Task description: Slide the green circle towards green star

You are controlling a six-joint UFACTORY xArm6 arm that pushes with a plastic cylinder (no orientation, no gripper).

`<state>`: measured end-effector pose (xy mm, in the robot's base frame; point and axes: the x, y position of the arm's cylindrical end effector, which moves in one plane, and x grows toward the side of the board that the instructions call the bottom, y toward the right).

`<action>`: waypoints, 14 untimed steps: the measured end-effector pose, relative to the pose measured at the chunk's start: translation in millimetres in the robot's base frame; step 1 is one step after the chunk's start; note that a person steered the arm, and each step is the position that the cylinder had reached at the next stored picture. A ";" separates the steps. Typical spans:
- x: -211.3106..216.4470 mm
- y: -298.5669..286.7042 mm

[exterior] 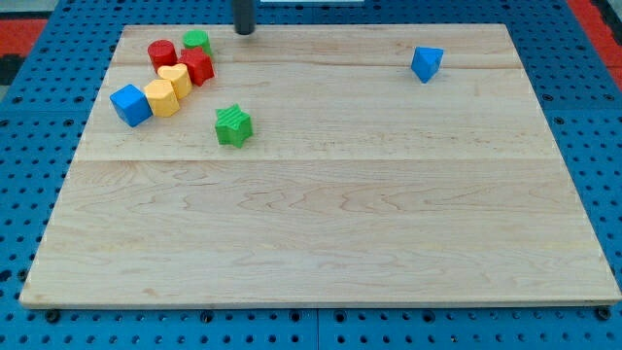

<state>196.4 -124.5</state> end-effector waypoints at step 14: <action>72.2 57.2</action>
<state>268.6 -67.3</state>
